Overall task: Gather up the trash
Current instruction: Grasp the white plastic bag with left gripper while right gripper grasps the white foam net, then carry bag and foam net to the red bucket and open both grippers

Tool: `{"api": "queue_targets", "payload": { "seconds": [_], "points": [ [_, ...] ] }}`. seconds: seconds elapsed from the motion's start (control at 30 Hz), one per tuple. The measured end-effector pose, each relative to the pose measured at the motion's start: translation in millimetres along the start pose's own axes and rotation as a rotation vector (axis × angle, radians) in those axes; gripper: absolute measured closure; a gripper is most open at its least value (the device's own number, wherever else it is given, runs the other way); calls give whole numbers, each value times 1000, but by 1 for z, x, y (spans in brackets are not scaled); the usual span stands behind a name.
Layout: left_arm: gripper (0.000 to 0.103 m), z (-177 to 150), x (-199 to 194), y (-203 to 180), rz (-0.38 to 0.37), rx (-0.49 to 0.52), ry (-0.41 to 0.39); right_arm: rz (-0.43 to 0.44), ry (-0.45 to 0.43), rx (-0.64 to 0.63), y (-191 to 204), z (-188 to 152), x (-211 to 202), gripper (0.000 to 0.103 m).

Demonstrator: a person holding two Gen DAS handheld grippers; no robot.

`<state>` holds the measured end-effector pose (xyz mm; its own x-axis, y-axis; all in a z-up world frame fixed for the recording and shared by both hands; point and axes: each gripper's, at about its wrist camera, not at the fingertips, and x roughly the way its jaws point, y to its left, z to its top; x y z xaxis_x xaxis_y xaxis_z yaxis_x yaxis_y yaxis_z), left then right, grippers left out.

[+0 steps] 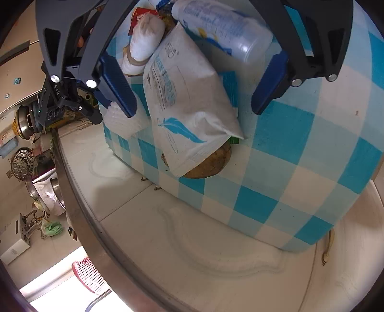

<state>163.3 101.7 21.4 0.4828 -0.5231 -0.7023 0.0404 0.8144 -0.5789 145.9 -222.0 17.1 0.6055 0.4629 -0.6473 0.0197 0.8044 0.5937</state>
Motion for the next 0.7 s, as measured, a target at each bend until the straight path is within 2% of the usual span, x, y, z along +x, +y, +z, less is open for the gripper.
{"api": "queue_targets", "payload": {
  "seconds": [0.03, 0.07, 0.17, 0.23, 0.27, 0.3, 0.4, 0.5, 0.7],
  "points": [
    [21, 2, 4, 0, 3, 0, 10, 0, 1, -7, 0, 1, 4, 5],
    [36, 4, 10, 0, 9, 0, 25, -7, 6, -8, 0, 1, 8, 5],
    [44, 6, 16, 0, 1, -9, 29, 18, 23, 10, -3, 0, 18, 7],
    [49, 7, 15, -1, -1, -1, 18, 34, 20, 18, -4, -2, 20, 13],
    [54, 7, 12, -1, -4, -2, 13, 43, 22, 18, -4, -3, 22, 32],
    [60, 8, 12, 0, -10, -10, 11, 47, 32, 19, -4, -5, 24, 39],
    [74, 6, 4, 2, -45, -31, 2, 64, 45, 8, 0, -10, 25, 48],
    [82, 2, -5, -1, -59, -23, -17, 85, 35, -3, 8, -16, 20, 53],
    [88, -10, -32, -3, -94, -34, -57, 93, -17, -25, 25, -28, -2, 62]
  ]
}}
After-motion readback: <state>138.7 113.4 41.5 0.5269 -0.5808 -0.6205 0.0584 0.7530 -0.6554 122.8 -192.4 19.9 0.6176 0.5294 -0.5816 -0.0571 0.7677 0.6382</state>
